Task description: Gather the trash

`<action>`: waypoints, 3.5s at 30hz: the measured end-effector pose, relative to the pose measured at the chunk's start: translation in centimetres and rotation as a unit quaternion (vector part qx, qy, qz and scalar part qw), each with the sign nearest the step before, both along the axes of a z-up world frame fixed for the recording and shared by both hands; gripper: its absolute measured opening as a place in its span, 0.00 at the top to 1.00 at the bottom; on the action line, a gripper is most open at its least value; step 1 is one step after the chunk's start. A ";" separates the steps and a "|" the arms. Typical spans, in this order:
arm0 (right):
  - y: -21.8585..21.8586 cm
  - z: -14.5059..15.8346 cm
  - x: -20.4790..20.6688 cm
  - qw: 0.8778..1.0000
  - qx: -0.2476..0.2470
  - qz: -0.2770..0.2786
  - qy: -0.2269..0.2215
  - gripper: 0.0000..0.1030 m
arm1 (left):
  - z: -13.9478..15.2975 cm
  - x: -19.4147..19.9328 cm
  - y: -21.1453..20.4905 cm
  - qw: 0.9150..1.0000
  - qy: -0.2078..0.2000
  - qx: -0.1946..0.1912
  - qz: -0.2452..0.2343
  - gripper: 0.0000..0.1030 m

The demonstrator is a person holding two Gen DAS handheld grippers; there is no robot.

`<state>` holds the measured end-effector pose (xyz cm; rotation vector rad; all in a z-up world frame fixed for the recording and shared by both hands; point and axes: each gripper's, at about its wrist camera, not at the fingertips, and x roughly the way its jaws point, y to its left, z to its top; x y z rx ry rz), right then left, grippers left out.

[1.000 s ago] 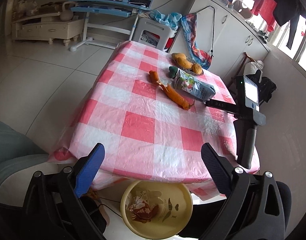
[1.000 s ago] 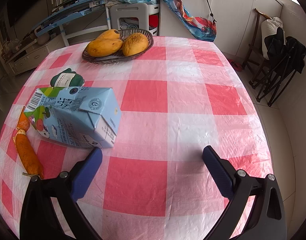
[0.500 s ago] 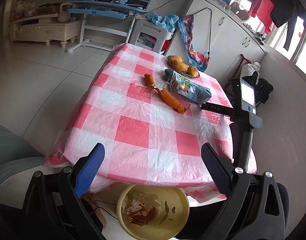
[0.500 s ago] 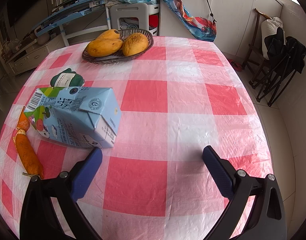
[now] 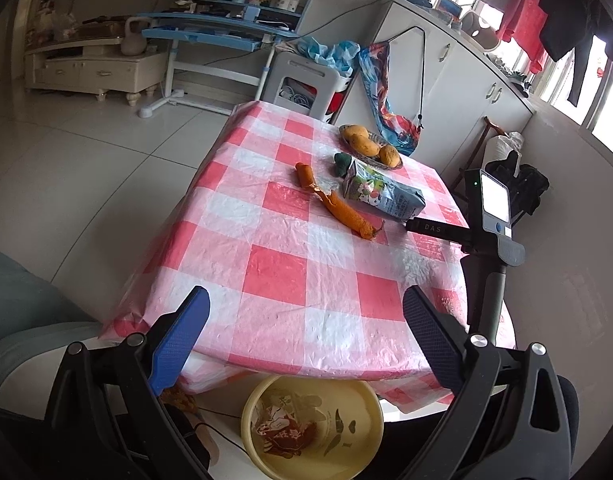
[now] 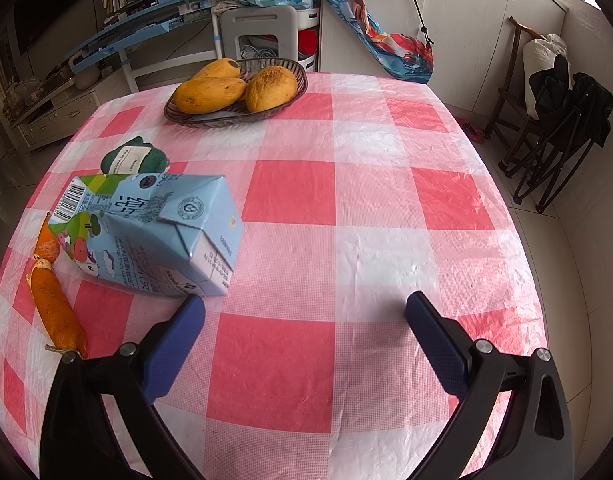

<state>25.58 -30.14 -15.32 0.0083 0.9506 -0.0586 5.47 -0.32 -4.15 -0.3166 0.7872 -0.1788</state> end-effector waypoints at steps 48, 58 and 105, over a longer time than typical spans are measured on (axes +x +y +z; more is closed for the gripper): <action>4.2 4.9 0.3 0.978 -0.031 0.180 -0.097 0.07 | -3.9 19.0 -9.9 0.992 0.064 0.103 -0.045 0.07; 4.8 4.4 2.2 0.978 0.007 0.192 -0.085 0.07 | -5.0 19.0 -9.3 0.987 0.077 0.116 -0.078 0.08; 4.4 4.3 -5.2 0.970 -0.008 0.241 0.011 0.27 | -4.8 17.6 -6.1 0.995 0.094 -0.002 -0.033 0.20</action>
